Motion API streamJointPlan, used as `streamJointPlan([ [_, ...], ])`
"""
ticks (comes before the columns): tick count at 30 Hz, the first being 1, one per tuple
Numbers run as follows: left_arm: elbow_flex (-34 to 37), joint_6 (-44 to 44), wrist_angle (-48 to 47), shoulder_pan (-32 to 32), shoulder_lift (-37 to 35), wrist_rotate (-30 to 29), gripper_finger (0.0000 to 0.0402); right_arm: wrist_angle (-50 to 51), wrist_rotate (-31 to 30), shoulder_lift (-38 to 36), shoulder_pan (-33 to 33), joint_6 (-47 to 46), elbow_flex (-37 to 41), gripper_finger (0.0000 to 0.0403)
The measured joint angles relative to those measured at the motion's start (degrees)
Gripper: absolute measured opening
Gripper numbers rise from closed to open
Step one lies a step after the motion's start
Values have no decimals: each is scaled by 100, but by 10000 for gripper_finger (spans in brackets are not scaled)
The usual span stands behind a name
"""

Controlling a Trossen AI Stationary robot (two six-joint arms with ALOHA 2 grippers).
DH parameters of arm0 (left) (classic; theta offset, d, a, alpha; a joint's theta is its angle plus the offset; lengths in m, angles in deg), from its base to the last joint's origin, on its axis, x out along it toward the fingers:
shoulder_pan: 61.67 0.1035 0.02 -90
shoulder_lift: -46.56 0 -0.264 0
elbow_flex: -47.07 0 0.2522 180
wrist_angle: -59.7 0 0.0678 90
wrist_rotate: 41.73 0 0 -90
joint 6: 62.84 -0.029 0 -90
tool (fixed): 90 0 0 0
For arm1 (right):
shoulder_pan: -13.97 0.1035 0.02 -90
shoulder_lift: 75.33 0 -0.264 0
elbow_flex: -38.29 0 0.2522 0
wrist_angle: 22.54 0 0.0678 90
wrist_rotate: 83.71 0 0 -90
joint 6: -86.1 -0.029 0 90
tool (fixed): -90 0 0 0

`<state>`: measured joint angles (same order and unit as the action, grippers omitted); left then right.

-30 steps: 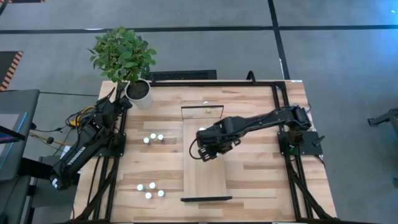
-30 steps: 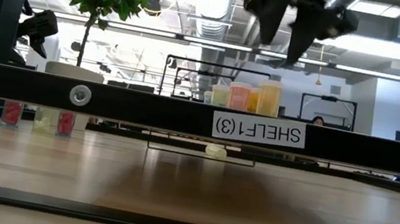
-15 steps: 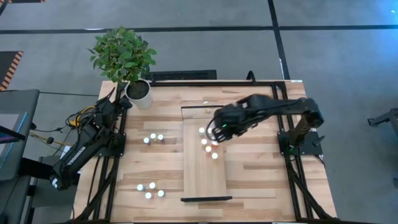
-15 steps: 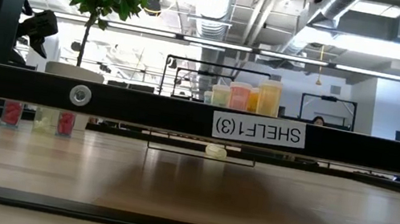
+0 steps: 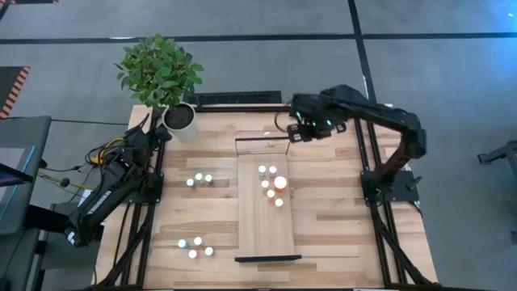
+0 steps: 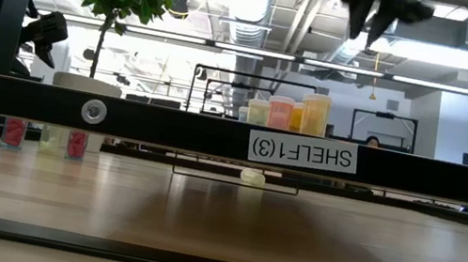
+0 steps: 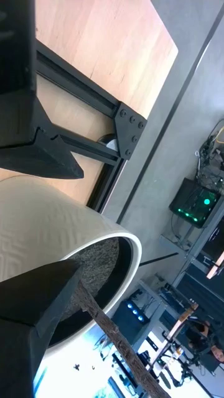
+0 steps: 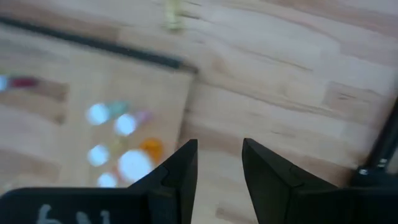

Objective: Pick and place medicine bottles onto shelf by color
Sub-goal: Put the yellow pill bottle on the shelf

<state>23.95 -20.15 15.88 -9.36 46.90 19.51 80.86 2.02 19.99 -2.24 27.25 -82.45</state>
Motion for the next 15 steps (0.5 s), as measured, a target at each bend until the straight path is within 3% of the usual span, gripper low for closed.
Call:
streamJointPlan([
  [8,1,-1,0,0,0,0,210,-774,1033,770,-1406,1415,103,156],
  [15,-1,1,0,-2,0,-2,210,-1388,1478,1263,-1768,1829,105,228],
])
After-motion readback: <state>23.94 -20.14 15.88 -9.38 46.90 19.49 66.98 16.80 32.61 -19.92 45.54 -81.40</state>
